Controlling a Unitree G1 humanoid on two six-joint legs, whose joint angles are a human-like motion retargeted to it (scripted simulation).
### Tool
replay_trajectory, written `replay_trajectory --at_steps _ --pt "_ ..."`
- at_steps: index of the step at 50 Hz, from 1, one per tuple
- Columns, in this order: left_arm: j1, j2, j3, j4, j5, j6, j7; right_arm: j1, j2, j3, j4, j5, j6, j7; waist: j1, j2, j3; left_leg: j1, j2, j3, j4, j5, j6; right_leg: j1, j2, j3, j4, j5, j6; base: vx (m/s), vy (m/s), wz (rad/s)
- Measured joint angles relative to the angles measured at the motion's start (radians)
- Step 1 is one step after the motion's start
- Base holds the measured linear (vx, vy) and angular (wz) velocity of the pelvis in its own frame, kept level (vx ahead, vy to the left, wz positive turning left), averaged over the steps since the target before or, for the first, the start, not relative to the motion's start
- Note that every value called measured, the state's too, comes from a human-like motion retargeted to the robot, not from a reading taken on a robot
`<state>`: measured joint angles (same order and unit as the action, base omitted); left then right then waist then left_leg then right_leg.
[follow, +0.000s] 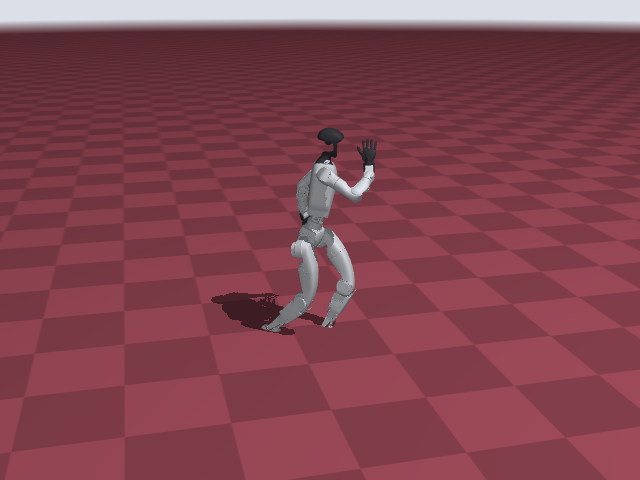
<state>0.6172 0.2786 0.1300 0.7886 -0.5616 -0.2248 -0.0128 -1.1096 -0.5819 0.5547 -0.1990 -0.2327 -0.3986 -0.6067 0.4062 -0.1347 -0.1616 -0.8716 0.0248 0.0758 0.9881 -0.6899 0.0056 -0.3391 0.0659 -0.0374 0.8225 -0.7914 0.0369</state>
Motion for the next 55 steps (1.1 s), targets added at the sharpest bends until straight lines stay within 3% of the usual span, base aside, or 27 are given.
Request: replay_trajectory --at_steps 3,5,7,10,15,17,19,22,25,28,31,35,38,41,43,45,47,52,55 --pt "-0.145 -0.029 0.055 -0.096 -0.011 -0.069 0.156 0.214 0.025 0.089 -0.006 0.018 -0.037 0.14 -0.087 -0.092 0.069 0.174 -0.155 0.092 -0.076 -0.006 0.045 0.034 -0.186 0.016 0.251 -0.008 0.05 0.48 0.18 0.9" --pt "-0.265 -0.025 0.082 -0.175 -0.009 -0.123 0.238 0.373 0.022 0.166 0.042 0.022 -0.048 0.23 -0.149 -0.128 0.092 0.246 -0.224 0.123 -0.08 -0.036 0.061 0.014 -0.284 0.013 0.433 0.054 0.074 0.46 0.14 0.84" --pt "-0.418 -0.006 0.085 -0.277 0.033 -0.175 0.367 0.542 0.002 0.209 0.12 0.014 -0.073 0.346 -0.237 -0.205 0.141 0.427 -0.375 0.13 -0.281 0.014 0.079 -0.046 -0.451 0.047 0.616 0.098 0.084 0.47 0.14 0.88" --pt "-0.647 0.073 0.061 -0.463 0.086 -0.234 0.486 0.786 -0.074 0.228 0.22 -0.011 -0.087 0.452 -0.374 -0.237 0.165 0.656 -0.479 0.047 -0.516 0.076 0.069 -0.187 -0.521 0.091 0.753 0.095 0.054 0.53 0.09 0.81" --pt "-0.993 0.27 -0.028 -0.812 0.242 -0.3 0.512 1.177 -0.268 0.143 0.272 0.013 -0.079 0.545 -0.596 -0.228 0.156 0.953 -0.484 -0.062 -0.715 0.126 0.017 -0.398 -0.458 0.09 0.662 0.056 0.036 0.6 0.0 0.47" --pt "-1.155 0.355 -0.106 -0.954 0.343 -0.298 0.523 1.37 -0.339 0.001 0.243 0.036 -0.076 0.592 -0.641 -0.182 0.141 1.1 -0.421 -0.109 -0.942 0.208 -0.016 -0.461 -0.395 0.012 0.531 0.047 0.032 0.63 -0.07 0.14" --pt "-1.266 0.431 -0.169 -1.062 0.405 -0.312 0.499 1.513 -0.373 -0.095 0.253 0.045 -0.064 0.612 -0.684 -0.164 0.125 1.155 -0.401 -0.105 -0.982 0.225 -0.046 -0.503 -0.376 -0.046 0.402 0.022 0.041 0.58 -0.14 0.18" --pt "-1.418 0.508 -0.301 -1.186 0.486 -0.3 0.453 1.744 -0.368 -0.303 0.226 0.062 -0.05 0.648 -0.691 -0.105 0.085 1.155 -0.345 -0.074 -0.992 0.224 -0.089 -0.539 -0.347 -0.188 0.195 0.008 0.041 0.57 -0.18 0.08" --pt "-1.425 0.568 -0.362 -1.241 0.515 -0.305 0.379 1.808 -0.344 -0.37 0.249 0.072 -0.035 0.65 -0.7 -0.102 0.056 1.215 -0.371 -0.022 -1.0 0.268 -0.109 -0.544 -0.412 -0.235 0.243 0.011 0.035 0.61 -0.14 -0.18" --pt "-1.326 0.585 -0.42 -1.28 0.478 -0.283 0.225 1.882 -0.247 -0.482 0.207 0.117 -0.02 0.667 -0.68 -0.096 0.059 1.252 -0.332 -0.006 -0.858 0.346 -0.178 -0.41 -0.426 -0.303 0.264 0.016 -0.016 0.7 -0.22 -0.14" --pt "-1.129 0.588 -0.414 -1.266 0.445 -0.253 0.085 1.852 -0.133 -0.553 0.159 0.174 -0.004 0.634 -0.634 -0.074 0.114 1.07 -0.211 0.1 -0.26 0.394 -0.253 -0.265 -0.408 -0.365 0.28 0.007 -0.046 0.42 -0.15 -0.43" --pt "-0.843 0.607 -0.31 -1.192 0.416 -0.208 -0.06 1.66 0.009 -0.611 0.053 0.242 0.003 0.522 -0.551 0.074 0.135 0.689 0.143 0.168 0.442 0.424 -0.267 -0.233 -0.218 -0.483 0.254 0.007 -0.113 0.21 -0.06 -0.64" --pt "-0.674 0.585 -0.21 -1.136 0.444 -0.182 -0.061 1.466 0.053 -0.634 -0.037 0.226 0.007 0.407 -0.458 0.11 0.169 0.429 0.372 0.142 0.799 0.294 -0.168 -0.241 -0.114 -0.465 0.282 -0.006 -0.157 0.19 -0.09 -1.22" --pt "-0.552 0.539 -0.108 -1.123 0.479 -0.185 0.011 1.269 0.066 -0.617 -0.102 0.159 0.025 0.314 -0.358 0.073 0.217 0.075 0.535 0.057 1.079 0.148 -0.018 -0.254 -0.083 -0.381 0.355 -0.026 -0.174 0.09 -0.07 -1.42" --pt "-0.489 0.508 -0.052 -1.137 0.481 -0.199 0.069 1.165 0.061 -0.59 -0.14 0.11 0.036 0.29 -0.314 0.008 0.249 -0.199 0.569 0.004 1.201 0.086 0.073 -0.258 -0.123 -0.3 0.424 -0.05 -0.162 0.06 -0.06 -0.96" --pt "-0.437 0.481 -0.004 -1.162 0.469 -0.219 0.12 1.094 0.048 -0.555 -0.182 0.071 0.04 0.294 -0.301 -0.072 0.285 -0.466 0.546 -0.009 1.269 0.059 0.141 -0.247 -0.202 -0.224 0.489 -0.081 -0.136 0.06 -0.05 -0.28" --pt "-0.396 0.46 0.049 -1.193 0.453 -0.238 0.162 1.046 0.028 -0.519 -0.226 0.038 0.038 0.314 -0.301 -0.142 0.34 -0.672 0.506 0.032 1.27 0.065 0.172 -0.199 -0.289 -0.164 0.505 -0.081 -0.104 0.05 -0.02 -0.31" --pt "-0.296 0.404 0.139 -1.237 0.416 -0.263 0.189 1.006 -0.035 -0.456 -0.294 -0.025 0.04 0.406 -0.176 -0.242 0.662 -0.698 0.486 0.267 1.149 -0.02 0.121 0.198 -0.476 -0.032 0.435 -0.081 -0.006 0.1 0.02 -1.8" --pt "-0.189 0.367 0.136 -1.204 0.396 -0.242 0.15 1.038 -0.079 -0.413 -0.28 -0.038 0.05 0.477 -0.153 -0.262 0.682 -0.698 0.507 0.374 1.061 -0.036 0.072 0.362 -0.526 -0.004 0.384 -0.081 0.03 0.2 0.04 -1.89"
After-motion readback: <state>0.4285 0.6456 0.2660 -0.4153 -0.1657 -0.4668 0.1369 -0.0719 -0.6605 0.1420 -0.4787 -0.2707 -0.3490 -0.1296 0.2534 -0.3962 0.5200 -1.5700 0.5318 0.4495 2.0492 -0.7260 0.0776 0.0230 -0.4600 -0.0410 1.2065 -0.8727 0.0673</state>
